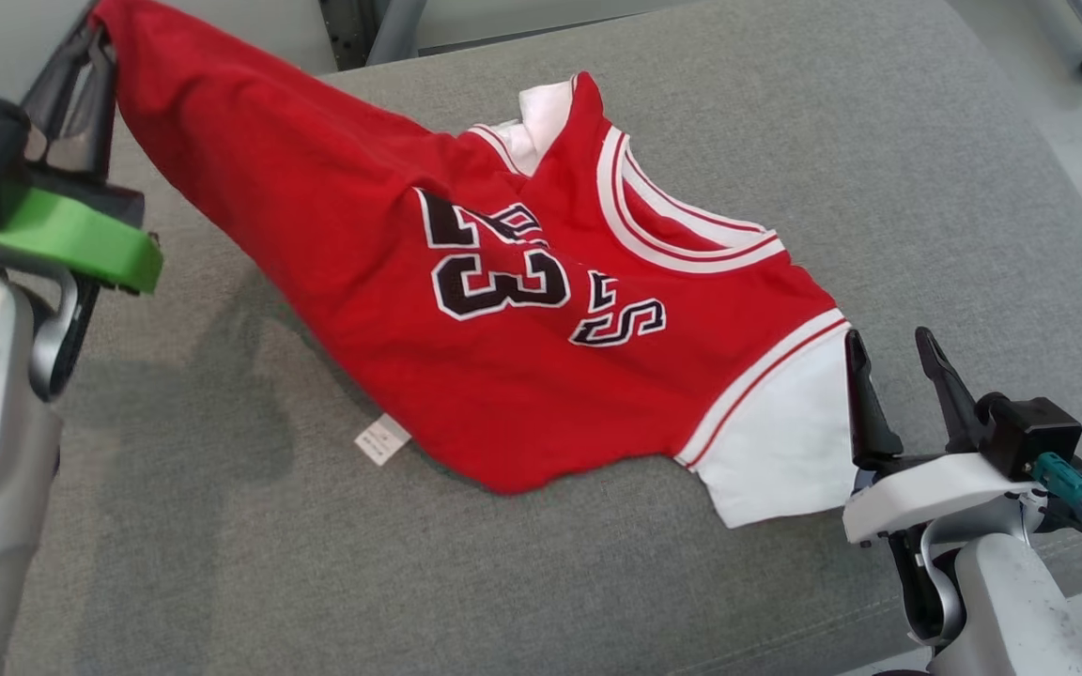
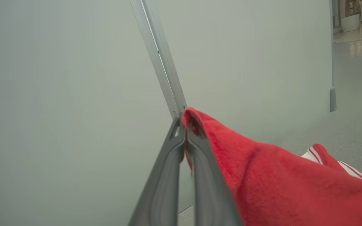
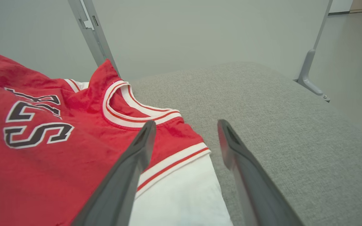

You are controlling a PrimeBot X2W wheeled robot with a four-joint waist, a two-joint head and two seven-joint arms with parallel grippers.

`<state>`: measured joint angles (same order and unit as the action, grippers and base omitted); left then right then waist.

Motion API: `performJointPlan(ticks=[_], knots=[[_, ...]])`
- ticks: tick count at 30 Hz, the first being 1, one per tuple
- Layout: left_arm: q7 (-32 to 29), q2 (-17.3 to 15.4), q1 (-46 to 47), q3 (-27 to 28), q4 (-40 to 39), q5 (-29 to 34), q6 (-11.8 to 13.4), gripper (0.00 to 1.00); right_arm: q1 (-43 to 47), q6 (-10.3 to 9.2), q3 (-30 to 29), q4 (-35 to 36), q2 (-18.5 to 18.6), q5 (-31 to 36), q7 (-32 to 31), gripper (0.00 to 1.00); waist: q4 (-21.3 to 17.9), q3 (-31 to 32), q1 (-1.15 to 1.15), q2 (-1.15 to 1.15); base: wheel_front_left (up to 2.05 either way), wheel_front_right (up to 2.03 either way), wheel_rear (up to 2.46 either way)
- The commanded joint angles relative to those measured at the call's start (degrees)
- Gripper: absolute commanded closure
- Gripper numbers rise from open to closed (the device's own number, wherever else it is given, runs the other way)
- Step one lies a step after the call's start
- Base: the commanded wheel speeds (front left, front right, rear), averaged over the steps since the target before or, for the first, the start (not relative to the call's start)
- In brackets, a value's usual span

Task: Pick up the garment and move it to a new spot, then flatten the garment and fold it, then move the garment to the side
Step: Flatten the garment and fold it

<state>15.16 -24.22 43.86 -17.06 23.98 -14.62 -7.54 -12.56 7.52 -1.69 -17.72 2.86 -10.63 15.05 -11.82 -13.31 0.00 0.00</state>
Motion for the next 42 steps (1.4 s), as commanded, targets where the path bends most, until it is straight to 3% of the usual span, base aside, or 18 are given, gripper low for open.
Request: performJointPlan(ticks=[1, 6, 7, 8, 12, 18, 27, 34, 42], knots=[[-0.02, -1.15, 3.46, -1.06, 1.56, -0.55, 0.11, 1.00, -0.80, -0.06, 0.16, -0.13, 0.12, -0.58, 0.18, 0.00, -1.49, -1.32, 0.00, 0.00, 0.00, 0.00, 0.00], [-0.04, -1.99, 10.39, -4.83, 9.40, -0.55, 0.11, 1.00, -1.49, -0.06, 0.64, -0.45, 0.12, -1.08, 0.18, 0.00, -3.67, -2.77, 0.00, 0.00, 0.00, 0.00, 0.00], [-0.04, -1.67, 11.59, -5.06, 11.47, -0.39, 0.12, 0.61, -1.78, -0.06, 0.71, -0.52, 0.13, -1.13, 0.18, 0.00, -4.04, -3.05, 0.00, 0.00, 0.00, 0.00, 0.00], [-0.05, -1.18, 12.31, -5.16, 13.93, -0.35, 0.25, 0.00, -2.07, -0.06, 0.87, -0.69, 0.10, -1.17, 0.18, 0.00, -4.39, -3.28, 0.00, 0.00, 0.00, 0.00, 0.00], [-0.01, 2.73, 13.06, -4.62, 22.46, -1.69, 1.84, 0.00, -2.10, -0.06, 0.91, -1.31, 0.12, -1.35, 0.18, 0.00, -4.82, -3.31, 0.00, 0.00, 0.00, 0.00, 0.00], [-0.04, 8.33, 6.75, -2.77, 26.30, -4.32, 2.52, 0.00, -1.13, -0.06, 0.11, -2.15, 0.09, -0.57, 0.18, 0.00, -3.37, -1.13, 0.00, 0.00, 0.00, 0.00, 0.00], [-0.03, 14.25, -7.18, 1.91, 23.23, -5.49, 2.02, 0.00, 0.21, -0.06, 0.19, -2.96, 0.14, 0.92, 0.18, 0.00, 0.84, 4.57, 0.00, 0.00, 0.00, 0.00, 0.00], [-0.03, 18.03, -20.80, 6.48, 18.23, -4.95, 1.18, 0.00, 2.26, -0.06, 1.09, -4.17, 0.15, 1.25, 0.18, 0.00, 2.01, 9.39, 0.00, 0.00, 0.00, 0.00, 0.00], [-0.03, 20.60, -28.66, 5.30, 16.57, -2.81, 0.26, 0.00, 2.90, -0.06, 1.57, -4.04, 0.14, 1.54, 0.18, 0.00, 1.57, 10.25, 0.00, 0.00, 0.00, 0.00, 0.00]])
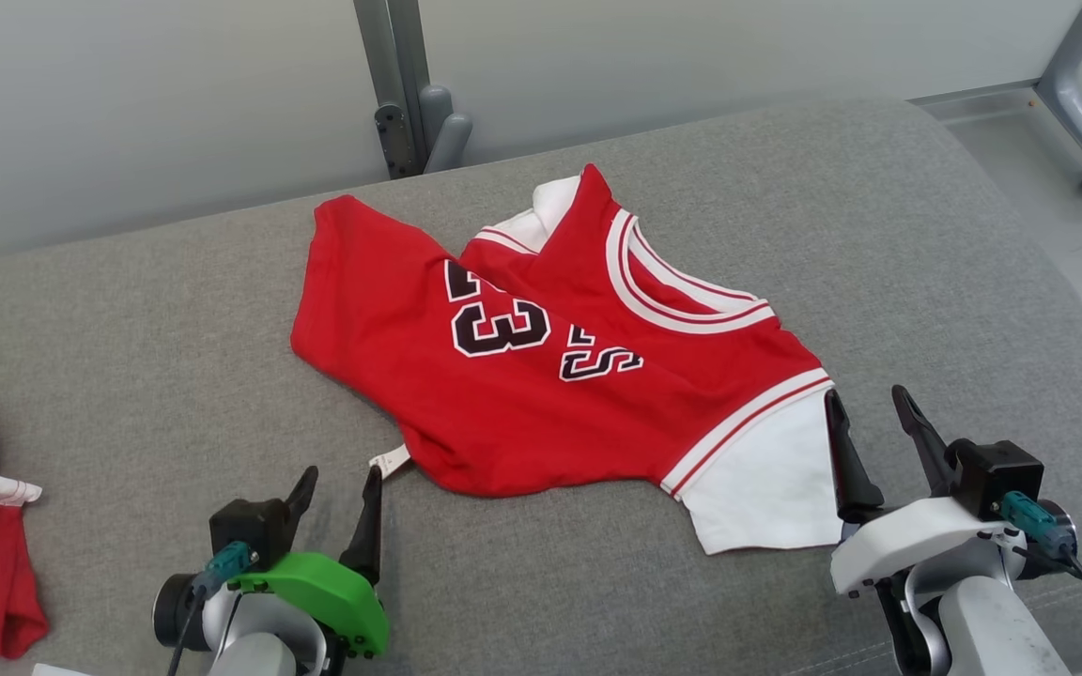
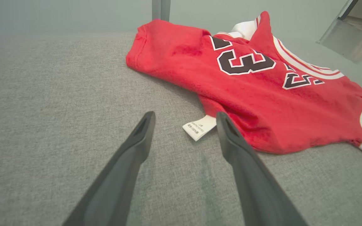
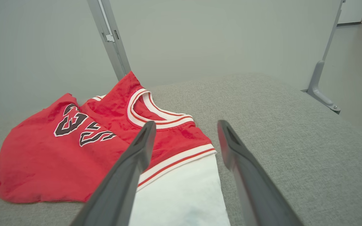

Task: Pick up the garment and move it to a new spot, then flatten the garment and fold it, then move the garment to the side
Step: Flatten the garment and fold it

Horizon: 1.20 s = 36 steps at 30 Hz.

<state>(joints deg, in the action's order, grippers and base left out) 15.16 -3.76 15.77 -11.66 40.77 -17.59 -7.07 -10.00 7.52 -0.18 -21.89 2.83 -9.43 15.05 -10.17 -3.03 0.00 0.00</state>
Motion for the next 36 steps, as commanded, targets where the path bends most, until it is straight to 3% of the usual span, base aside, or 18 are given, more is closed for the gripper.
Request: performJointPlan(ticks=[1, 15, 26, 27, 28, 29, 30, 36], knots=[[-0.03, 0.23, -0.74, -0.21, -0.33, 0.42, -0.29, 0.00, 0.32, -0.06, 0.08, 0.14, 0.18, 0.39, 0.18, 0.00, -0.32, -0.13, 0.00, 0.00, 0.00, 0.00, 0.00], [-0.03, 0.15, 3.60, 0.28, 2.53, 3.03, -0.44, 0.00, -2.24, -0.06, -0.02, 1.83, 0.16, -0.26, 0.18, 0.00, -4.31, -5.38, 0.00, 0.00, 0.00, 0.00, 0.00], [-0.04, 0.07, 3.93, 1.38, 4.55, 3.41, -0.42, 0.01, -2.54, -0.06, -0.43, 2.10, 0.16, -0.77, 0.18, 0.00, -4.70, -6.72, 0.00, 0.00, 0.00, 0.00, 0.00], [-0.05, 0.11, 3.99, 1.20, 4.84, 3.18, -0.38, 0.13, -2.65, -0.06, -0.39, 2.05, 0.16, -0.77, 0.18, 0.00, -4.65, -6.72, 0.00, 0.00, 0.00, 0.00, 0.00], [-0.06, 0.14, 4.06, 0.99, 5.02, 3.06, -0.38, 0.41, -2.75, -0.06, -0.33, 1.97, 0.16, -0.78, 0.18, 0.00, -4.60, -6.71, 0.00, 0.00, 0.00, 0.00, 0.00], [-0.06, 0.16, 4.11, 0.81, 5.13, 2.96, -0.38, 0.62, -2.87, -0.06, -0.29, 1.91, 0.16, -0.80, 0.18, 0.00, -4.53, -6.72, 0.00, 0.00, 0.00, 0.00, 0.00], [-0.06, 0.18, 4.16, 0.53, 5.35, 2.74, -0.38, 1.00, -3.02, -0.06, -0.19, 1.86, 0.16, -0.86, 0.18, 0.00, -4.37, -6.71, 0.00, 0.00, 0.00, 0.00, 0.00], [-0.06, -0.22, 4.35, -1.28, 5.21, 0.71, -0.38, 1.00, -2.89, -0.06, -0.15, 1.88, 0.16, -0.82, 0.18, 0.00, -3.78, -6.28, 0.00, 0.00, 0.00, 0.00, 0.00]])
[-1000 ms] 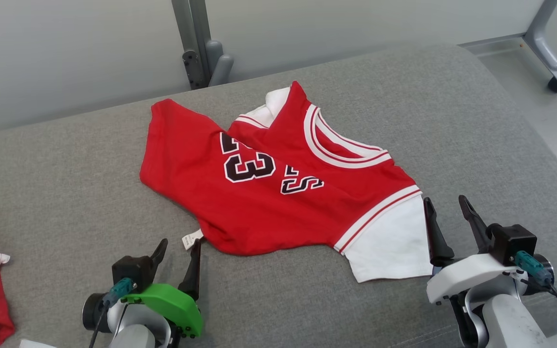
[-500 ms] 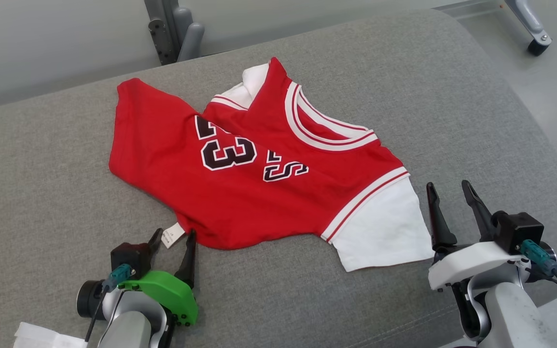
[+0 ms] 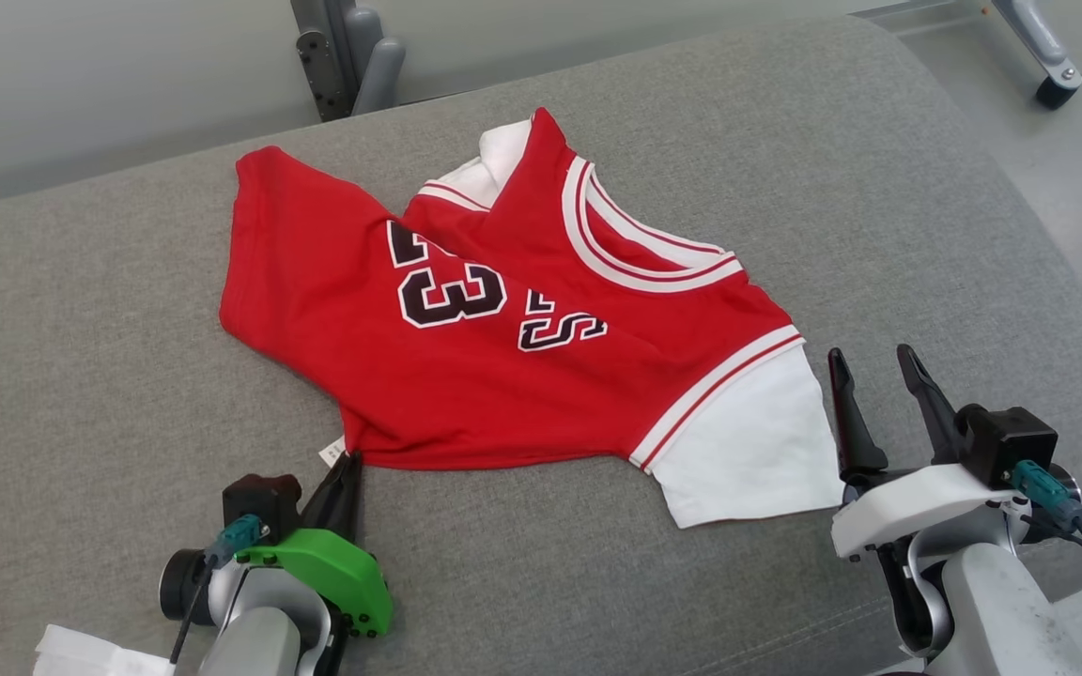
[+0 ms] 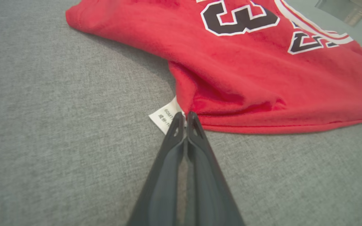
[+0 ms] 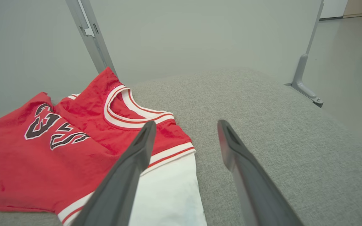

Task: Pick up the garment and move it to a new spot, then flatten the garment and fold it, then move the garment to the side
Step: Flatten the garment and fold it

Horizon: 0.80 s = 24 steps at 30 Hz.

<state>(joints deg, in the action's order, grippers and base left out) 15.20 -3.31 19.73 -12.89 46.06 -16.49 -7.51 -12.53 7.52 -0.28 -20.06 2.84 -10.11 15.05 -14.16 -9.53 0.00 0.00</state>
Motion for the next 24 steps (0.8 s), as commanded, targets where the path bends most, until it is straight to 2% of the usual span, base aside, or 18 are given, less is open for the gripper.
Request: performJointPlan(ticks=[1, 10, 18, 24], knots=[[-0.10, -0.94, 0.19, -0.41, -0.22, -0.59, 0.06, 1.00, -0.14, -0.06, -0.22, -0.01, 0.16, -0.10, 0.18, 0.00, 0.42, 0.46, 0.00, 0.00, 0.00, 0.00, 0.00], [-0.05, -1.27, -3.60, -1.12, -7.13, -0.98, 0.08, 1.00, 2.78, -0.06, -1.63, -1.11, 0.16, -1.16, 0.18, 0.00, 5.55, 5.32, 0.00, 0.00, 0.00, 0.00, 0.00], [-0.06, -1.56, -6.85, 1.08, -18.73, 3.23, 0.08, 1.00, 5.02, -0.06, -2.36, -2.29, 0.16, -2.26, 0.18, 0.00, 12.51, 9.40, 0.00, 0.00, 0.00, 0.00, 0.00], [-0.06, -1.50, -7.67, 2.27, -25.26, 7.52, 0.46, 1.00, 5.88, -0.06, -2.59, -3.07, 0.17, -2.90, 0.18, 0.00, 15.77, 10.57, 0.00, 0.00, 0.00, 0.00, 0.00]])
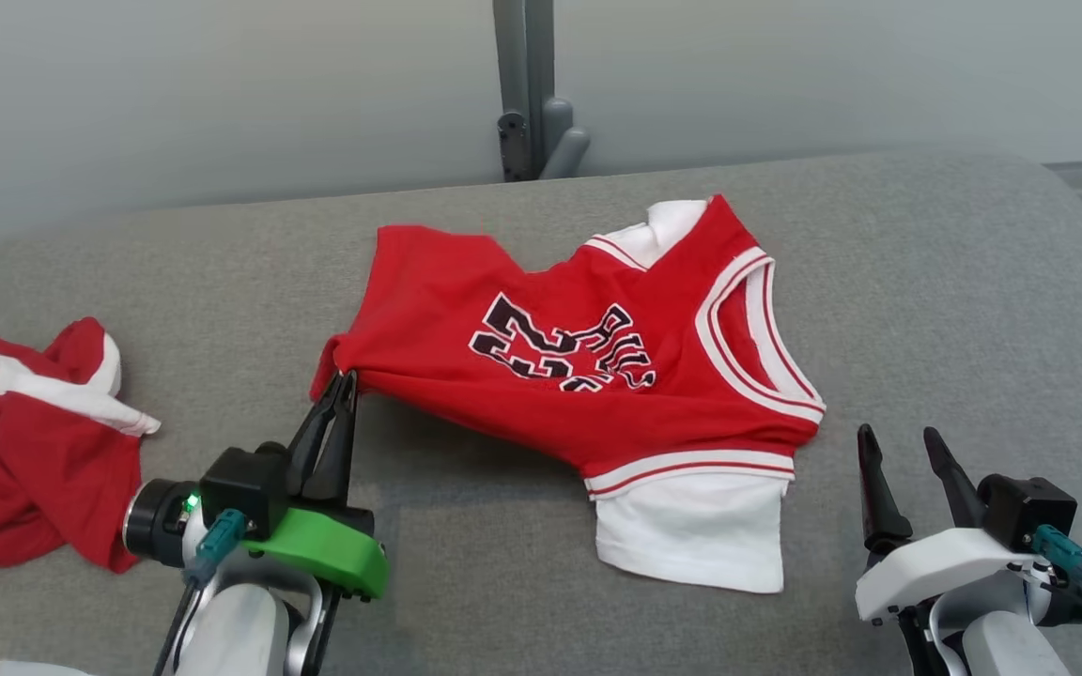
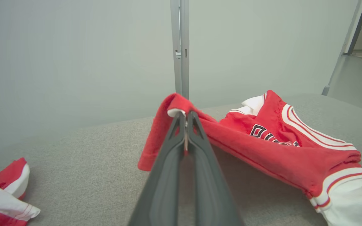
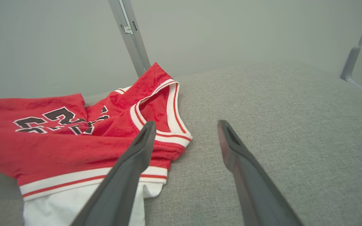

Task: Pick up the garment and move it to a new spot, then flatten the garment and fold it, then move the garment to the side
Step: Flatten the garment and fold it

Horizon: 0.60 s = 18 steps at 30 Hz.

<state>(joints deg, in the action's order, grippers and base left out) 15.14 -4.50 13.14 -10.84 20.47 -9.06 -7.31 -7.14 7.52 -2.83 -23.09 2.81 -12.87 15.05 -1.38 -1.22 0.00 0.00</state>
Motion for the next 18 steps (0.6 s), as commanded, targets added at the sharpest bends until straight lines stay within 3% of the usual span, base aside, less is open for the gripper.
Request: performJointPlan(ticks=[1, 5, 6, 7, 13, 18], knots=[[-0.01, -0.38, -1.38, 0.31, -0.67, 1.33, 0.62, 1.00, 0.65, -0.06, -0.11, -0.16, 0.20, -0.17, 0.18, 0.00, 3.49, 2.40, 0.00, 0.00, 0.00, 0.00, 0.00], [-0.04, -0.47, -4.09, 0.87, -0.38, 4.39, 3.28, 1.00, 0.98, -0.06, 0.14, -0.69, 0.20, -0.35, 0.18, 0.00, 4.29, 2.68, 0.00, 0.00, 0.00, 0.00, 0.00], [-0.05, -0.33, -5.44, 0.45, 2.92, 4.48, 3.33, 0.55, 1.10, -0.06, 0.26, -0.94, 0.20, -0.39, 0.18, 0.00, 4.32, 2.75, 0.00, 0.00, 0.00, 0.00, 0.00], [-1.06, -0.18, -6.35, -0.37, 6.98, 4.43, 2.89, 0.00, 1.16, -0.06, 0.40, -1.15, 0.20, -0.40, 0.18, 0.00, 4.25, 2.81, 0.00, 0.00, 0.00, 0.00, 0.00], [-0.27, 0.92, -5.56, -2.41, 19.38, 1.96, 2.15, 0.00, 1.07, -0.06, 0.13, -1.46, 0.20, 0.30, 0.18, 0.00, 3.35, 2.96, 0.00, 0.00, 0.00, 0.00, 0.00], [0.07, 1.18, -5.97, -1.16, 19.44, 0.27, 3.29, 0.00, 1.30, -0.06, -0.47, -1.09, 0.22, 1.11, 0.18, 0.00, 2.81, 3.53, 0.00, 0.00, 0.00, 0.00, 0.00]])
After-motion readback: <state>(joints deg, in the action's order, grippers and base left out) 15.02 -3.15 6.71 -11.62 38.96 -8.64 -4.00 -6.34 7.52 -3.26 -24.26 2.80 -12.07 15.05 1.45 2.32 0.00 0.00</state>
